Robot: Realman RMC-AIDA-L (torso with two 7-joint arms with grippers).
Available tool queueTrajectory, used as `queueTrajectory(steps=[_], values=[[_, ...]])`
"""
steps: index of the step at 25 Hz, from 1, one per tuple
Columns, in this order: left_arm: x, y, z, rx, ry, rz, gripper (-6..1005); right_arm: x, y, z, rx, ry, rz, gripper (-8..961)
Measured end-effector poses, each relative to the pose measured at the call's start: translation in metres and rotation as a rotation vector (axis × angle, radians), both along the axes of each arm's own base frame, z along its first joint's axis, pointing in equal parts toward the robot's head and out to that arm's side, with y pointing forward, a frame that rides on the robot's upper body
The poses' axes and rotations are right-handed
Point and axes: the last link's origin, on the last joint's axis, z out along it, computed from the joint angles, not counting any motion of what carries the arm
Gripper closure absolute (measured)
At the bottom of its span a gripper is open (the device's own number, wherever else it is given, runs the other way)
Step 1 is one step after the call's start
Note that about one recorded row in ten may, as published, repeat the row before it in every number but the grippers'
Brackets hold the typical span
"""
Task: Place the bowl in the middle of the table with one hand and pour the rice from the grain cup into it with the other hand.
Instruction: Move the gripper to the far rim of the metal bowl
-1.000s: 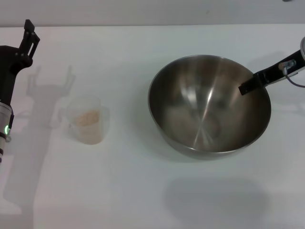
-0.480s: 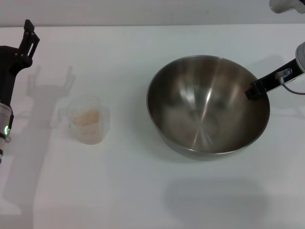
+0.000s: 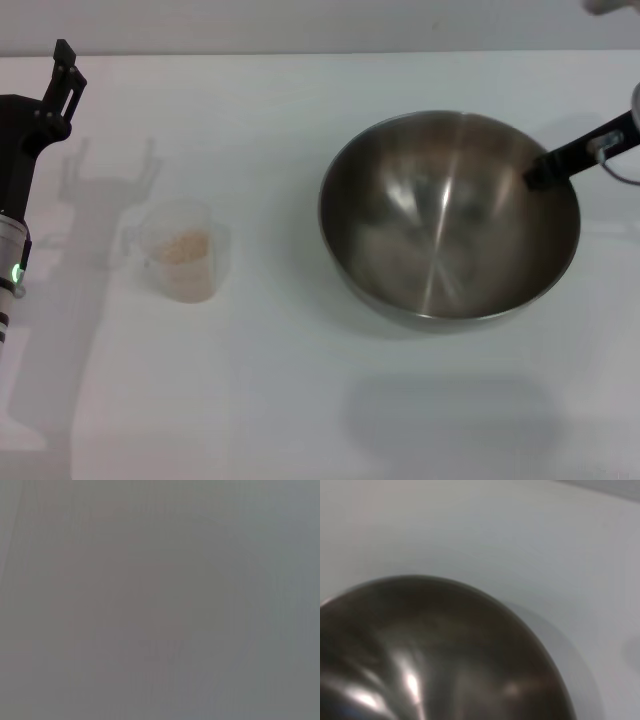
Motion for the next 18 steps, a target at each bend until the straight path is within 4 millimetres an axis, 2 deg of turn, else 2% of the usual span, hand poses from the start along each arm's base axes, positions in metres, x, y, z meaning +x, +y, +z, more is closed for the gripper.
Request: queueTrajectory(steps=[7,18], values=[[0.000,0.000,0.000,0.000,0.000,0.000,131,-0.011,0.006,0.022,0.126,0.035,0.054,917],[0.000,0.000,0.000,0.000,-0.001,-0.001,131,-0.033,0.008,0.012,0.120,0.164,0.147,917]])
